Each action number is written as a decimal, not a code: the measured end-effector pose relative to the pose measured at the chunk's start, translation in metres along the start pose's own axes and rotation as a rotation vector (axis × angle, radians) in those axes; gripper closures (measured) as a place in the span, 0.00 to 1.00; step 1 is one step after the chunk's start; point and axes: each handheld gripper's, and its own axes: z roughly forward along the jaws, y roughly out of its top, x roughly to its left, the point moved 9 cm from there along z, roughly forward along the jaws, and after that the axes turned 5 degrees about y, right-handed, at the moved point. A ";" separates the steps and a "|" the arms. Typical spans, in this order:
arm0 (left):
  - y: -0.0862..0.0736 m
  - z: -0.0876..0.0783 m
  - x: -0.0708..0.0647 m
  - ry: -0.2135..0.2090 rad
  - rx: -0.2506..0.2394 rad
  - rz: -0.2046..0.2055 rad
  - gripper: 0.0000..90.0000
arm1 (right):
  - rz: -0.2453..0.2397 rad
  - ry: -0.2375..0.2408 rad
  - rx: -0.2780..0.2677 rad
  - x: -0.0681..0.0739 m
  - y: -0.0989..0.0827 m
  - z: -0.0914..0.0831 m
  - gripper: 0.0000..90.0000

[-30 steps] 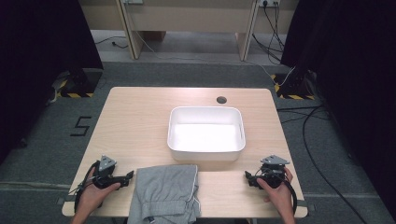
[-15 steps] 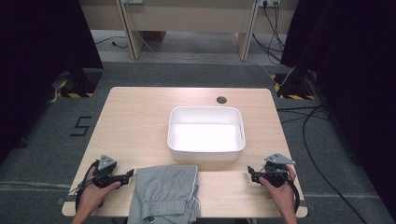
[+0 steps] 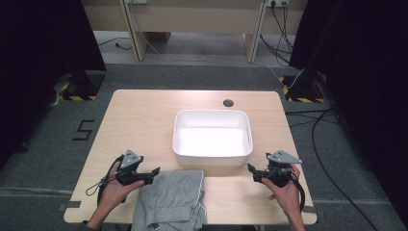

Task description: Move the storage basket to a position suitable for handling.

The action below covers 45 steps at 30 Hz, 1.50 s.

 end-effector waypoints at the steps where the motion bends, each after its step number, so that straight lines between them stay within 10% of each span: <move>1: 0.007 0.006 -0.007 -0.003 -0.005 0.027 0.21 | -0.020 0.006 0.005 0.002 0.003 0.005 0.17; 15: 0.037 0.038 -0.039 -0.095 -0.013 0.035 0.26 | -0.055 0.091 0.019 0.018 0.020 0.042 0.12; 45: 0.034 0.043 -0.031 -0.119 -0.028 0.004 0.26 | -0.114 0.115 0.035 0.033 0.029 0.066 0.09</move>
